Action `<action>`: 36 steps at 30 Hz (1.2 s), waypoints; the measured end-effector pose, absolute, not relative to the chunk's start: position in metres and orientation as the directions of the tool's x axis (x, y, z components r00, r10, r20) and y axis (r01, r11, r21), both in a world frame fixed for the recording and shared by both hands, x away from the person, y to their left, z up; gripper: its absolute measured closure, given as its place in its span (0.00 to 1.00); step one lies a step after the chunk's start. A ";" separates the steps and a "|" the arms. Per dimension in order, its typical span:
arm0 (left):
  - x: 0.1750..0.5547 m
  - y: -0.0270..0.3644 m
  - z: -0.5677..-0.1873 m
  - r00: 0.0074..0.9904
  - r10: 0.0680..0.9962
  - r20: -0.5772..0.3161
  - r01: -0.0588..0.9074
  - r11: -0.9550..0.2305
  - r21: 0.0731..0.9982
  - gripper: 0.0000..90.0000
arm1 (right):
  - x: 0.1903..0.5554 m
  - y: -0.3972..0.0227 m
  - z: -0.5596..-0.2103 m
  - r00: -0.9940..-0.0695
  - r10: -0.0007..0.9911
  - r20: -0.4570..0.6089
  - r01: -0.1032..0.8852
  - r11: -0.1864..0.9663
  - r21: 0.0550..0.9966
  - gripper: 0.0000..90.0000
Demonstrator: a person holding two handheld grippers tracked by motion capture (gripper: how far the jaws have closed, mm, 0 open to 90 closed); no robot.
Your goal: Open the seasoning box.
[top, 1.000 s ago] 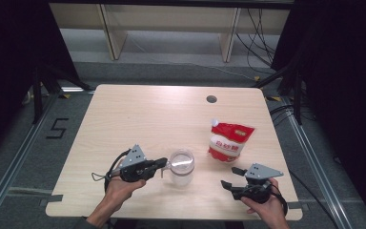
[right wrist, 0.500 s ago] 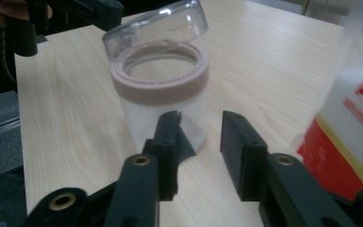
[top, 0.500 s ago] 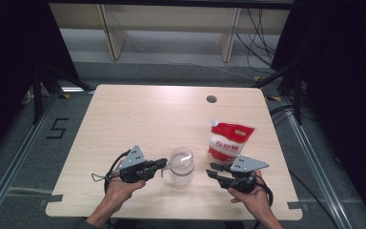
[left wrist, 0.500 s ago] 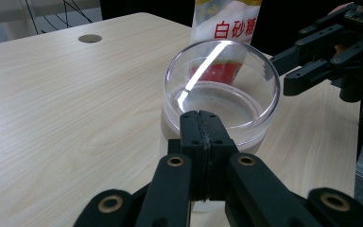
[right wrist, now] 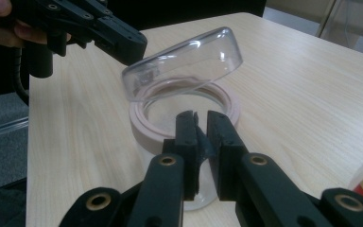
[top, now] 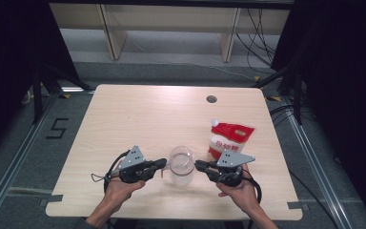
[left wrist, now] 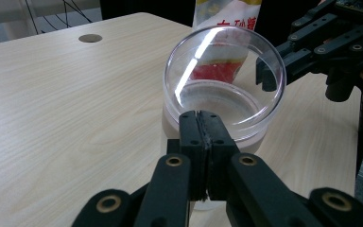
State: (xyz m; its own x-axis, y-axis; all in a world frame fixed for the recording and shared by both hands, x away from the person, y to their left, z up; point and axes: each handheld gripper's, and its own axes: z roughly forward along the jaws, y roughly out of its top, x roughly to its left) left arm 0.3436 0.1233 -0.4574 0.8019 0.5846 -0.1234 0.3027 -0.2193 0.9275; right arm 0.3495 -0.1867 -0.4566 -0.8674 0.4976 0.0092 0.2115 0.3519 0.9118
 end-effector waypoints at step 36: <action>0.314 0.167 -0.489 0.733 0.676 -0.078 0.387 -0.320 0.865 0.25 | 0.342 -0.149 -0.436 -0.897 0.441 -0.022 0.141 0.334 0.932 0.91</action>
State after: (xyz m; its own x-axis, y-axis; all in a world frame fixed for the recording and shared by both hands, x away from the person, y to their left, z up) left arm 0.3140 0.1666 -0.4886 0.7326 0.6762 -0.0777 0.3870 -0.3199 0.8648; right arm 0.3415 -0.1491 -0.4362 -0.8974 0.4407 -0.0216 0.1414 0.3335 0.9321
